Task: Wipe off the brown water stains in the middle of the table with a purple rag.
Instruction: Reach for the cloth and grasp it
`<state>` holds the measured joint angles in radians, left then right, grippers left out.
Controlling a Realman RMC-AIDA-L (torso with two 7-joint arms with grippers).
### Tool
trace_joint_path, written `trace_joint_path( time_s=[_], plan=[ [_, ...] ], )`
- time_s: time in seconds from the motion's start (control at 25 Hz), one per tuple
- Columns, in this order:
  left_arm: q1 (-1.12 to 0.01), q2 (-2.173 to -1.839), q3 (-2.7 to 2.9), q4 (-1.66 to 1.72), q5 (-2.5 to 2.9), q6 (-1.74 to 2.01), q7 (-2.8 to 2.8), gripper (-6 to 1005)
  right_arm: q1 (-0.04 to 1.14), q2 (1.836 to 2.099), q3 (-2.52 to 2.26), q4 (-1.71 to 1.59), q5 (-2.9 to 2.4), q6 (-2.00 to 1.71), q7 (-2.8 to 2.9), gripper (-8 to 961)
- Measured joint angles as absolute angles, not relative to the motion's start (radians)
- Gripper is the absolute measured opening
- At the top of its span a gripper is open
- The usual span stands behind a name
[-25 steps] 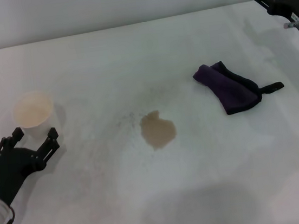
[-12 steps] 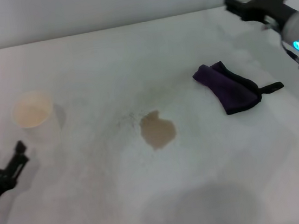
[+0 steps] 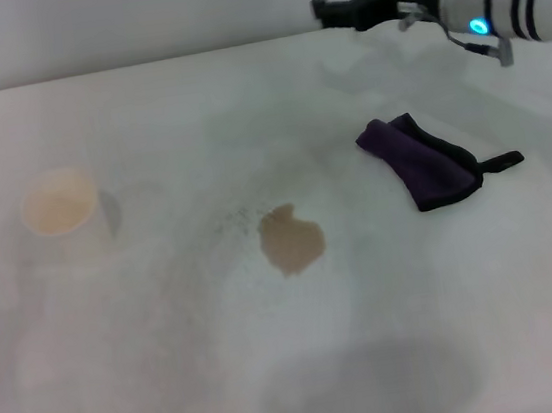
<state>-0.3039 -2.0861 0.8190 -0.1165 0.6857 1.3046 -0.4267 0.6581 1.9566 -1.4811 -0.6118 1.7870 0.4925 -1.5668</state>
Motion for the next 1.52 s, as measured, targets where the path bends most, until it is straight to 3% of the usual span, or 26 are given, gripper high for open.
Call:
trace_joint_path(
  time_s=[0.16,0.28,0.52,0.76,1.0,1.52],
  plan=[
    [-0.304,-2.084,0.818,-0.088,0.658,1.302,-0.426,888,0.664,1.932,-1.474,-0.769,1.352,0.653,-1.157,713],
    [-0.307,-2.083,0.818,-0.074,0.638,1.291,-0.426,888,0.660,1.933,-1.449,-0.859,1.145,0.755,-0.984,711],
    [-0.333,-2.082,0.818,-0.067,0.575,1.281,-0.426,887,0.574,2.017,-1.357,-1.179,0.665,1.021,-0.739,708],
    [-0.343,-2.081,0.818,-0.047,0.559,1.279,-0.426,887,0.496,2.013,-1.430,-1.361,0.552,1.158,-0.573,705],
    [-0.361,-2.083,0.818,-0.046,0.557,1.256,-0.426,888,0.496,2.014,-1.436,-1.310,0.519,1.208,-0.527,701],
    [-0.378,-2.084,0.818,-0.046,0.557,1.253,-0.426,888,0.639,2.012,-1.405,-1.046,0.495,1.189,-0.498,694]
  ],
)
